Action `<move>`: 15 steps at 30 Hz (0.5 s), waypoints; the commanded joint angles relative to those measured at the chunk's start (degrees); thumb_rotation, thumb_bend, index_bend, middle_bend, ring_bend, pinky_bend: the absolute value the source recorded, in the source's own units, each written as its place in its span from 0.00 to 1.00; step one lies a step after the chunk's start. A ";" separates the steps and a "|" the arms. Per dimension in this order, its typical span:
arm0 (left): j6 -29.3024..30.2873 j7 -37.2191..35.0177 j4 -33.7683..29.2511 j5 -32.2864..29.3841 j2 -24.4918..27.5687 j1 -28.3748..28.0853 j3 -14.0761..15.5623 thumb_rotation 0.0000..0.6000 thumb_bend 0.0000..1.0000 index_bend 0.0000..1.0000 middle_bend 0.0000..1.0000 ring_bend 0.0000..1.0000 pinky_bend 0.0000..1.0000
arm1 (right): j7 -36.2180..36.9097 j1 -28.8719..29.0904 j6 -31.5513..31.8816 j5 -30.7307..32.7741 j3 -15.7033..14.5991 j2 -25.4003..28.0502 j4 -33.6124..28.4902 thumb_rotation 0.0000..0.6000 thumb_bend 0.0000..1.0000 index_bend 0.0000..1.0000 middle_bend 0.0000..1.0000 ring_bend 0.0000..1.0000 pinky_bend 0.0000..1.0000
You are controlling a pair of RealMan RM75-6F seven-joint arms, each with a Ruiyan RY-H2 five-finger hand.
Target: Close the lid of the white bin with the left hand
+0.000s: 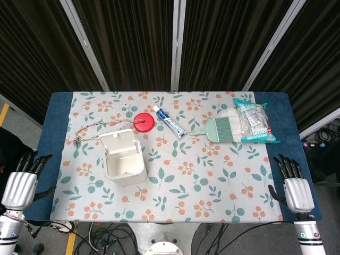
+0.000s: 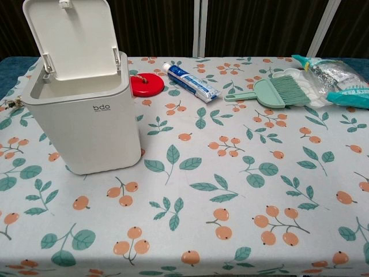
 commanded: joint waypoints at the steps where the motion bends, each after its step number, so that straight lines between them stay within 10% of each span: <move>1: 0.09 -0.29 -0.03 -0.03 -0.01 0.00 -0.08 1.00 0.09 0.18 0.23 0.08 0.10 | 0.01 0.00 0.47 -0.21 0.18 0.25 -0.21 1.00 0.26 0.00 0.00 0.00 0.00; 15: -1.17 -9.36 0.38 -1.04 1.19 -1.27 -1.26 1.00 0.09 0.18 0.23 0.08 0.10 | -1.35 -0.06 0.40 -0.60 -0.26 0.73 -0.80 1.00 0.26 0.00 0.00 0.00 0.00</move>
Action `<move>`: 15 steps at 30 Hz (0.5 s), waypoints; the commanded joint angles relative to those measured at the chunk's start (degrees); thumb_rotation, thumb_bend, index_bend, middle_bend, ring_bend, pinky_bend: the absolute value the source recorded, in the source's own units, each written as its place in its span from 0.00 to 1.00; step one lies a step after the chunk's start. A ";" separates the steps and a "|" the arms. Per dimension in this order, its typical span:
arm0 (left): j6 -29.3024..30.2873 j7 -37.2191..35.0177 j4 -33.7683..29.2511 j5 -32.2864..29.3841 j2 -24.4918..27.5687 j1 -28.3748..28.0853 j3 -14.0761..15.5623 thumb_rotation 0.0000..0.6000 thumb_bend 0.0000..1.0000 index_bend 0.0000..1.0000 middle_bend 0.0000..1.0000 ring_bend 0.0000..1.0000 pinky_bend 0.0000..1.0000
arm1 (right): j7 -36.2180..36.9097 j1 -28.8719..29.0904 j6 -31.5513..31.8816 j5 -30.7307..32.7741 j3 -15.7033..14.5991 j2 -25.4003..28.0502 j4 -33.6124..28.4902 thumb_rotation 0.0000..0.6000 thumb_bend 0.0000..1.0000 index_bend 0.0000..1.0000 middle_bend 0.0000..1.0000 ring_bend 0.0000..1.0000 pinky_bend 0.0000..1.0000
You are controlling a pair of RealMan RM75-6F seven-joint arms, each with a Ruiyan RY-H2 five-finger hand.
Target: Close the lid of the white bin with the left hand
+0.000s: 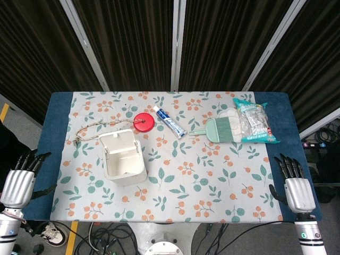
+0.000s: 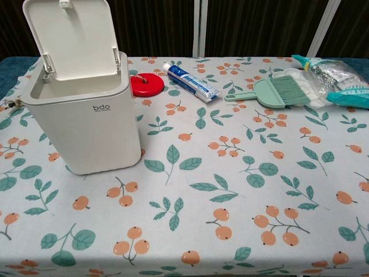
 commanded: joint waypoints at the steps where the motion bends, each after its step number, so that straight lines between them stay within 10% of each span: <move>1: -0.85 -2.85 0.10 -0.30 0.77 -0.94 -0.70 1.00 0.09 0.18 0.23 0.08 0.10 | -0.12 0.03 -0.13 0.12 0.01 0.15 0.28 1.00 0.26 0.00 0.00 0.00 0.00; 11: -14.04 -35.17 -5.81 -7.72 5.53 -9.00 -6.80 0.99 0.07 0.18 0.23 0.08 0.11 | -0.72 0.19 -0.81 0.46 -0.05 0.16 0.02 1.00 0.26 0.00 0.00 0.00 0.00; 15: -20.59 -47.75 -8.02 -8.30 7.89 -13.14 -8.96 0.79 0.06 0.17 0.23 0.08 0.11 | -1.04 0.32 -1.04 0.63 0.03 0.07 -0.21 1.00 0.26 0.00 0.00 0.00 0.00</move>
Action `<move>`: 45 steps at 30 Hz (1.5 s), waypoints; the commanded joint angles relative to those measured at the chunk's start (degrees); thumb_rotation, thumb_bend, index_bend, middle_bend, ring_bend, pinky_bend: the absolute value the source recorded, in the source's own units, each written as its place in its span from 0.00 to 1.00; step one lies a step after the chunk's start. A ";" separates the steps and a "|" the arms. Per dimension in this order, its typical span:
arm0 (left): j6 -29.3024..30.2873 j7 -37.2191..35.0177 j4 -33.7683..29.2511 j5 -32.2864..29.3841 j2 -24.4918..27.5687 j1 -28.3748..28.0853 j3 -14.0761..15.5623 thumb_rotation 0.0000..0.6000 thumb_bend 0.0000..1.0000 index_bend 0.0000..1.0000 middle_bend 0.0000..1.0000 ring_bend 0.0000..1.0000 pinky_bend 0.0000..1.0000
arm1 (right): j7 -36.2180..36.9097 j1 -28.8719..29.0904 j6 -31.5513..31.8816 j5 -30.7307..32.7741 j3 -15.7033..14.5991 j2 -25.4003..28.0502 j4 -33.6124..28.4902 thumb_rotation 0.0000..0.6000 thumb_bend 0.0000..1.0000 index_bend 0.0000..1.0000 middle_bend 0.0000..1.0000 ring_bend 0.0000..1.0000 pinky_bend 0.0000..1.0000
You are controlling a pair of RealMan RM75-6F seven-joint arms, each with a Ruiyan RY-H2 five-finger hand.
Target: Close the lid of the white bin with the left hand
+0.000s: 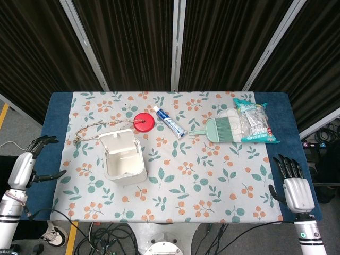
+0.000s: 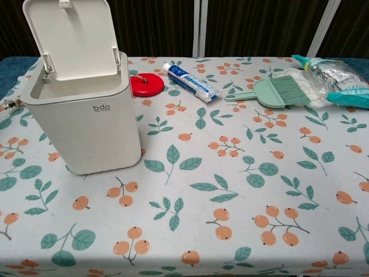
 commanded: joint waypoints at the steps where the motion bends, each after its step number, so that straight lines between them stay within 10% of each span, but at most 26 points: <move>1: -10.59 -17.54 -4.03 -2.76 3.99 -6.98 -4.22 0.74 0.06 0.17 0.23 0.08 0.11 | -0.15 0.07 -0.14 0.05 0.00 -0.06 -0.11 1.00 0.26 0.00 0.00 0.00 0.00; 18: -28.73 -29.81 -0.65 -3.88 2.69 -20.43 -6.65 0.50 0.06 0.17 0.24 0.08 0.11 | 1.35 0.06 -0.86 0.70 -0.13 -0.72 1.59 1.00 0.26 0.00 0.00 0.00 0.00; 45: -20.80 -23.41 -9.09 5.49 6.16 -19.48 0.77 0.50 0.06 0.17 0.28 0.10 0.11 | 2.77 0.44 -2.64 1.79 -0.15 -2.10 4.06 1.00 0.26 0.00 0.00 0.00 0.00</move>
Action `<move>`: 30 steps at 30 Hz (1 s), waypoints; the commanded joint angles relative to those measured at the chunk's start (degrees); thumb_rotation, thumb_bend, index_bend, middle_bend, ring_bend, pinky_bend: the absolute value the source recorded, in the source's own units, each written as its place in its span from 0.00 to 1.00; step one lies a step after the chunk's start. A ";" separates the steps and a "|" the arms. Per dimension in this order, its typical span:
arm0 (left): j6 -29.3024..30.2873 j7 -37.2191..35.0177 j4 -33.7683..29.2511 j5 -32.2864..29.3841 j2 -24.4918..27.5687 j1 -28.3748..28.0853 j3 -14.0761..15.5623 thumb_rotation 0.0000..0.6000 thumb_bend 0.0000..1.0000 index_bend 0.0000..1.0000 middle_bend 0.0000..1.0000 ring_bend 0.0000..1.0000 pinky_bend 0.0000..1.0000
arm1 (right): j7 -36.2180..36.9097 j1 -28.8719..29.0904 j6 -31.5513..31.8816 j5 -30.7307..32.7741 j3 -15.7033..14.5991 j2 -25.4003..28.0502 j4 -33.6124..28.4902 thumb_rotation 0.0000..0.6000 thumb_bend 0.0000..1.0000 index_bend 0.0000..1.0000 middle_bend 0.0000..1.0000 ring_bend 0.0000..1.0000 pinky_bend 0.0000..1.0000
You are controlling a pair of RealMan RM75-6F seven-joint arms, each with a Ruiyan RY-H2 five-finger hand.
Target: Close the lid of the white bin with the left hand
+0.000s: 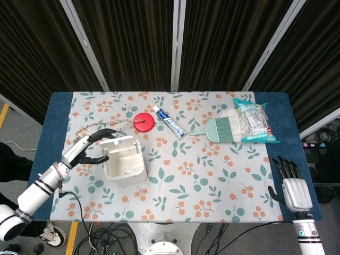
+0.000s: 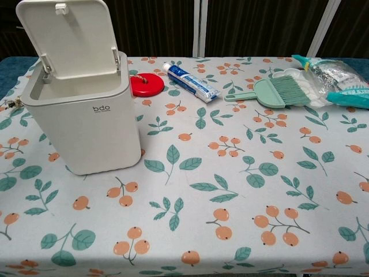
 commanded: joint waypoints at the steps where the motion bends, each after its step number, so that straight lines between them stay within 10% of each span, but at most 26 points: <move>1: 1.40 1.14 -1.04 0.93 0.48 0.62 0.96 0.50 0.06 0.17 0.28 0.10 0.11 | 0.00 0.01 0.00 -0.02 -0.01 -0.05 0.05 1.00 0.26 0.00 0.00 0.00 0.00; 19: 6.26 11.64 -4.43 5.86 2.02 3.38 7.03 0.50 0.06 0.16 0.32 0.12 0.11 | -0.65 0.27 -0.26 -0.20 -0.11 -0.18 -0.40 1.00 0.26 0.00 0.00 0.00 0.00; 30: 8.24 29.89 -3.68 5.34 -2.39 4.91 7.71 0.49 0.06 0.16 0.31 0.11 0.10 | -0.99 0.26 -0.29 -0.09 -0.14 -0.22 -0.55 1.00 0.26 0.00 0.00 0.00 0.00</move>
